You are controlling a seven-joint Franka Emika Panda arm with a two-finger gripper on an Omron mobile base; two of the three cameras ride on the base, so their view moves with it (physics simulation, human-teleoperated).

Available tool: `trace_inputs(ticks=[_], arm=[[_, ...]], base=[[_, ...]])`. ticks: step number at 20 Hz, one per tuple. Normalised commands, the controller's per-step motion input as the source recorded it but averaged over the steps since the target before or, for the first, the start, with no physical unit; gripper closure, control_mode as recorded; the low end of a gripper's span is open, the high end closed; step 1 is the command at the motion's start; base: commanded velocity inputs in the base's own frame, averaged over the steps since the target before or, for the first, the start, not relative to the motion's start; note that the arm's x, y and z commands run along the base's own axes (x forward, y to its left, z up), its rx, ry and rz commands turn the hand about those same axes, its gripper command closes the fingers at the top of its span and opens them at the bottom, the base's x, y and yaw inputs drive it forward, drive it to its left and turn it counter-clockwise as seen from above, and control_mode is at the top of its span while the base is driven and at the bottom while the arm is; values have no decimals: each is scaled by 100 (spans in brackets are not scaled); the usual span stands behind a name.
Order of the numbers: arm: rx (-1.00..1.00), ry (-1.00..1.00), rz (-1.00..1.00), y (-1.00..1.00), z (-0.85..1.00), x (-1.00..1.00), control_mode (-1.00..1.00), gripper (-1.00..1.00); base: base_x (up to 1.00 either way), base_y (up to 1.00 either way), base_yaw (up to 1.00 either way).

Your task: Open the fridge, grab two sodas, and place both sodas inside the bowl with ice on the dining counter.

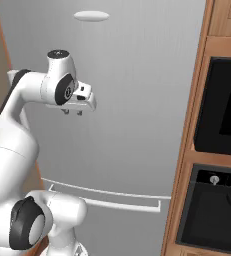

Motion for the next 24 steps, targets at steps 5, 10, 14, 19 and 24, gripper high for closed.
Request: trace_inputs(ticks=[5,10,14,19,24], arm=[[0,0,0,0,0,-1,100,-100],[0,0,0,0,0,0,100,-100],[0,0,0,0,0,0,100,-100],[0,0,0,0,0,0,100,-100],[0,0,0,0,0,0,100,-100]], base=[[-35,0,0],[-92,8,-4],[-71,53,-14],[-24,63,-19],[2,69,-15]])
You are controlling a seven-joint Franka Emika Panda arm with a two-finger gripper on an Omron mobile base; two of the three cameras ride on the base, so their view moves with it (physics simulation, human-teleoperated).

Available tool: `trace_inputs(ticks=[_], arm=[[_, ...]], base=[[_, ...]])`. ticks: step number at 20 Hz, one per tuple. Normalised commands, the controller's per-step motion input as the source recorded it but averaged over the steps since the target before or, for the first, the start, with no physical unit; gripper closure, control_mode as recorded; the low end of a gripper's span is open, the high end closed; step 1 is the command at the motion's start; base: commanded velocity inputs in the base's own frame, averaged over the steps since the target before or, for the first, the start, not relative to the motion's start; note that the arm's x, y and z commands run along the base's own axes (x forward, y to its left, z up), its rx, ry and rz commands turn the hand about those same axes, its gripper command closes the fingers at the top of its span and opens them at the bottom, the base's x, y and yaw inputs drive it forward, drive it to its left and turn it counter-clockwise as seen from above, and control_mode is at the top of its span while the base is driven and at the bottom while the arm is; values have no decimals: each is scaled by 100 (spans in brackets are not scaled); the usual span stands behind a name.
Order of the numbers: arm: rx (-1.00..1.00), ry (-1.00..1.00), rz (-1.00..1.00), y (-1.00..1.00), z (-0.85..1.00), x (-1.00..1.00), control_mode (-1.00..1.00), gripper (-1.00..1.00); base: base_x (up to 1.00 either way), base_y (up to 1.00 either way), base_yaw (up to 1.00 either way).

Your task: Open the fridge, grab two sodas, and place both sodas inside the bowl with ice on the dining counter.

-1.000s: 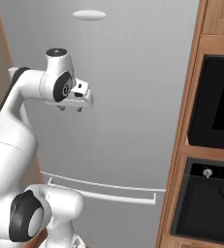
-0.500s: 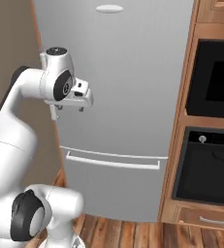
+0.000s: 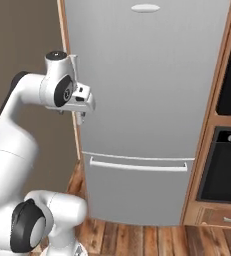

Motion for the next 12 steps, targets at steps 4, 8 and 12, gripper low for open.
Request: trace_inputs(ticks=[4,8,12], arm=[[0,0,0,0,0,0,100,-100],[0,0,0,0,0,0,100,-100],[0,0,0,0,0,0,100,-100]], base=[[24,76,-7],[33,38,-6],[31,4,-3]])
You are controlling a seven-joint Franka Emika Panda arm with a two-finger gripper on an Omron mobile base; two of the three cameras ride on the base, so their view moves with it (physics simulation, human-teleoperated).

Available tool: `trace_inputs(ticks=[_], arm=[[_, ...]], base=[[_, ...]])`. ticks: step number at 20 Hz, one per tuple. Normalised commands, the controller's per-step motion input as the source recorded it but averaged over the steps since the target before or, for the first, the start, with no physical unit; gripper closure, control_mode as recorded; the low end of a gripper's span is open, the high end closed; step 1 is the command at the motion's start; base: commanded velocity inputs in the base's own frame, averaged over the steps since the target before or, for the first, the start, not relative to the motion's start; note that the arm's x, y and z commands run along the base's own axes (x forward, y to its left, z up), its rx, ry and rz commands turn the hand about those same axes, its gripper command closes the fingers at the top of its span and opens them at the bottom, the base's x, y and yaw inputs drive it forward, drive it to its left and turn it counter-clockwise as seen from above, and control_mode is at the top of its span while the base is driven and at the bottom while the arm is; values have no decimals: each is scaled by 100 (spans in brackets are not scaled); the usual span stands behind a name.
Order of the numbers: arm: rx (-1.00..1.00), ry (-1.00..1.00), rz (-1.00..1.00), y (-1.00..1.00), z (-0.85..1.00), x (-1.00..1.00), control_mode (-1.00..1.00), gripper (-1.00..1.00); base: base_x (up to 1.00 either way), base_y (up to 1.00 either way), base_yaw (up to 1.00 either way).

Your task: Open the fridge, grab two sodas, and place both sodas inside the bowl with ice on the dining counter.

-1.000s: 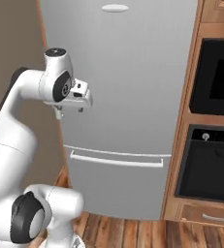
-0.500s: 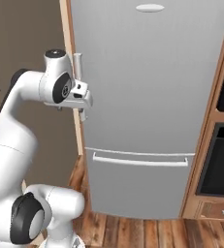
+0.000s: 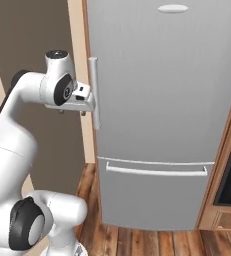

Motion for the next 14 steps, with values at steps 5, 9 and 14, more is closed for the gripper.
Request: trace_inputs(ticks=[5,9,14], arm=[[0,0,0,0,0,0,100,-100],[0,0,0,0,0,0,100,-100],[0,0,0,0,0,0,100,-100]], base=[[8,-3,-3],[-21,-7,-2],[-38,-5,-8]])
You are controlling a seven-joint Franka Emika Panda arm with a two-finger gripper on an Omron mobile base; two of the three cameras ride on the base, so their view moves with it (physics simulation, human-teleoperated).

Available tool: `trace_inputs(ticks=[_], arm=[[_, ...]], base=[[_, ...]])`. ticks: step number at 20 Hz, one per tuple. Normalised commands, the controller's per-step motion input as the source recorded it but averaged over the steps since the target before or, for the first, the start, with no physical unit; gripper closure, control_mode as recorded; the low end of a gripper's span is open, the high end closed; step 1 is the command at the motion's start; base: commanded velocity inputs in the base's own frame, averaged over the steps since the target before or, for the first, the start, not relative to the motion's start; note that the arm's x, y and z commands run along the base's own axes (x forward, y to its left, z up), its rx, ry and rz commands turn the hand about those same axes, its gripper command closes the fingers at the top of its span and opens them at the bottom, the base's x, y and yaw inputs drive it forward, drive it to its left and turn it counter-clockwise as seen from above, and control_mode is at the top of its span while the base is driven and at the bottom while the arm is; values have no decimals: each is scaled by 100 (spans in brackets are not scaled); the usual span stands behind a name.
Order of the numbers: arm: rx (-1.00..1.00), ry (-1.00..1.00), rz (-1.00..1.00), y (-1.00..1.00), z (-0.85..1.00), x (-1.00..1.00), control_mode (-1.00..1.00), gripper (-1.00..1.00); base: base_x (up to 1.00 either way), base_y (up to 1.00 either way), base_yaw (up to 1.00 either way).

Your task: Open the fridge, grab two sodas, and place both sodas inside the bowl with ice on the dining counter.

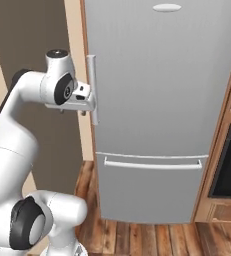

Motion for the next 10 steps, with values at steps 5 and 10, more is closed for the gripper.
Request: trace_inputs(ticks=[5,10], arm=[[0,0,0,0,0,0,100,-100],[3,-5,2,7,-1,40,-100,-100]], base=[[-1,4,-6],[0,0,0]])
